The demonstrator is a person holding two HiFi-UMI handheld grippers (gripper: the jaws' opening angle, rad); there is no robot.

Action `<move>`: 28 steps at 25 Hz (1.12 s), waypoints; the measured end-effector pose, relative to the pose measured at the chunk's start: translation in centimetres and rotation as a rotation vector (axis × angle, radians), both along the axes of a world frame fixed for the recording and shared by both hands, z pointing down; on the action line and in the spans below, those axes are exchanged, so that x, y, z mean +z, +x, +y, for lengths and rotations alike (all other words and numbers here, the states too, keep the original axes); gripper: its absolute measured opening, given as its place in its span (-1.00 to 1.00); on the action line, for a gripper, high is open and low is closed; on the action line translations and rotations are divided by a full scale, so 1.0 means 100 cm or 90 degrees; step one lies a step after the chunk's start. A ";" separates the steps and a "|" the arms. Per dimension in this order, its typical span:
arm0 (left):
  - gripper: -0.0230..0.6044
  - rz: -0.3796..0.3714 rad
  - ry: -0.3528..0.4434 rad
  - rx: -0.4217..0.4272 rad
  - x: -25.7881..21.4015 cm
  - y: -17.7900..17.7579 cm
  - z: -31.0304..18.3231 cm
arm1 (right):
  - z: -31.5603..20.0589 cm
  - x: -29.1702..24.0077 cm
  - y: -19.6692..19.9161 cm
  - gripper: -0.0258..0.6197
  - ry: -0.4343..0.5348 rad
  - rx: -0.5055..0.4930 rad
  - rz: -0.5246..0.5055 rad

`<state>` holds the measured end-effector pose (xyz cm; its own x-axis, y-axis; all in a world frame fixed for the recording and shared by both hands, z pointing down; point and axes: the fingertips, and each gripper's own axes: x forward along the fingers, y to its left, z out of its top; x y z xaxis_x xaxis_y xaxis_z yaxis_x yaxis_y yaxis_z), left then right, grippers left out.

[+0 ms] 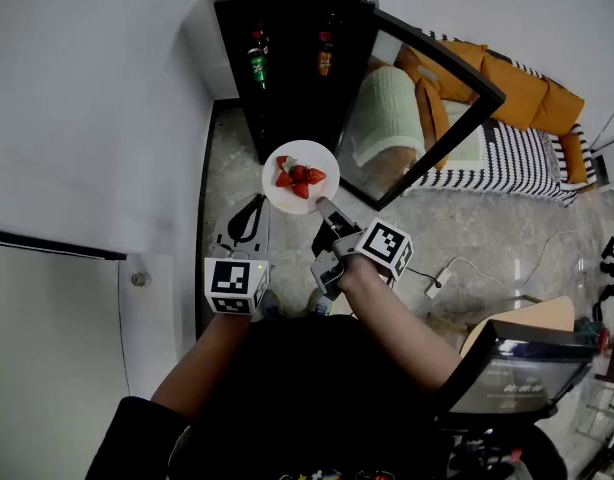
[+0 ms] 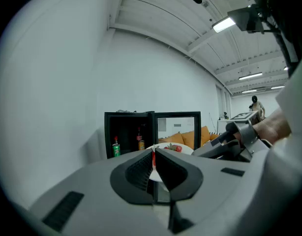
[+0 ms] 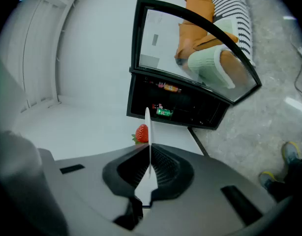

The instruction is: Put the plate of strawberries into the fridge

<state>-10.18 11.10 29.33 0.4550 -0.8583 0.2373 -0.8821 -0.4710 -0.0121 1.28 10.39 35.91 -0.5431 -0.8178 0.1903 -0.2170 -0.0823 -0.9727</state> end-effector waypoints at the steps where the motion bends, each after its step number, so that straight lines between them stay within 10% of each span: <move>1: -0.87 0.000 0.001 0.001 -0.001 0.002 -0.002 | -0.001 0.001 0.001 -0.87 0.000 0.003 0.001; 28: -0.87 0.009 -0.027 -0.052 0.020 0.048 -0.022 | -0.024 0.024 0.056 -0.88 -0.031 0.019 -0.096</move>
<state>-5.40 8.91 31.29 0.3878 -0.8820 0.2678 -0.9174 -0.3974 0.0196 6.87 8.02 38.26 -0.5438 -0.8261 0.1477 -0.0653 -0.1339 -0.9888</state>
